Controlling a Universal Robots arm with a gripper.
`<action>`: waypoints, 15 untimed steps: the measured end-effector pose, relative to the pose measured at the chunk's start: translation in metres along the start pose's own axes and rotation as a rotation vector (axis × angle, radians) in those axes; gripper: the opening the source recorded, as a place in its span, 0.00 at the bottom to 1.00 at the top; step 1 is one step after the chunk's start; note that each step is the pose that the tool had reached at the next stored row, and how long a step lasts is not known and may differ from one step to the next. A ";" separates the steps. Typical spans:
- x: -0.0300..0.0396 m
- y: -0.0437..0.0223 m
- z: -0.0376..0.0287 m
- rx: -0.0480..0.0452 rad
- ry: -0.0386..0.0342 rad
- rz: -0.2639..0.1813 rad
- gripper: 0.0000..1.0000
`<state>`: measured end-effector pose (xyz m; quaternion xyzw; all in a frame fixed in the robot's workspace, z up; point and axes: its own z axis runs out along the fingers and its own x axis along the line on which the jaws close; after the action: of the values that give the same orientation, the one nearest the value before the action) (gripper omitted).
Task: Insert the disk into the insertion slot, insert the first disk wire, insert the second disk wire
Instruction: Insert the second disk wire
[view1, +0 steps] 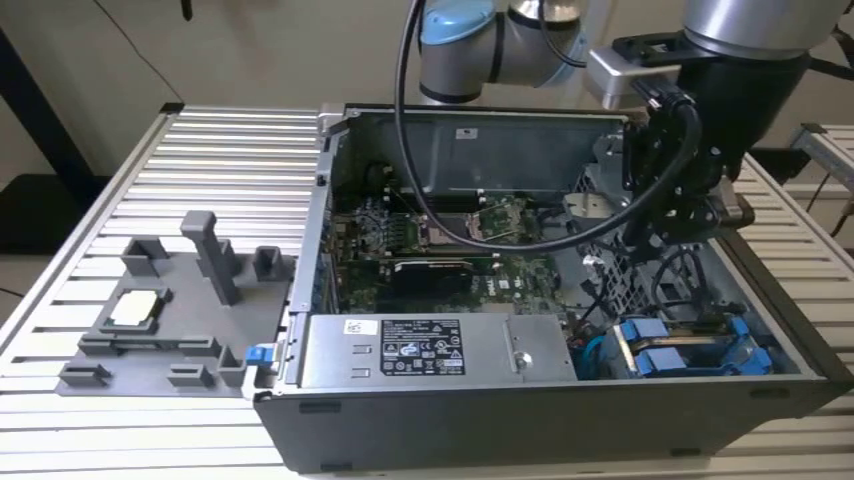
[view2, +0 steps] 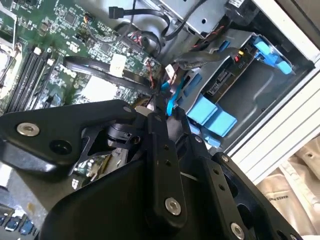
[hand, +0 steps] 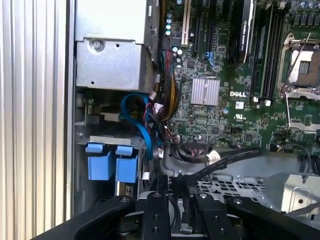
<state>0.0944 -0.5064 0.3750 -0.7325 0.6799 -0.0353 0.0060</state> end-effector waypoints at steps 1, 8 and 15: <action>-0.0009 0.0007 0.0010 0.0034 0.0000 -0.003 0.27; -0.0052 0.0104 0.0059 0.0327 0.0038 -0.014 0.27; -0.0058 0.0144 0.0091 0.0631 0.0103 -0.013 0.27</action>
<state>0.0801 -0.5020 0.3649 -0.7361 0.6737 -0.0605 0.0254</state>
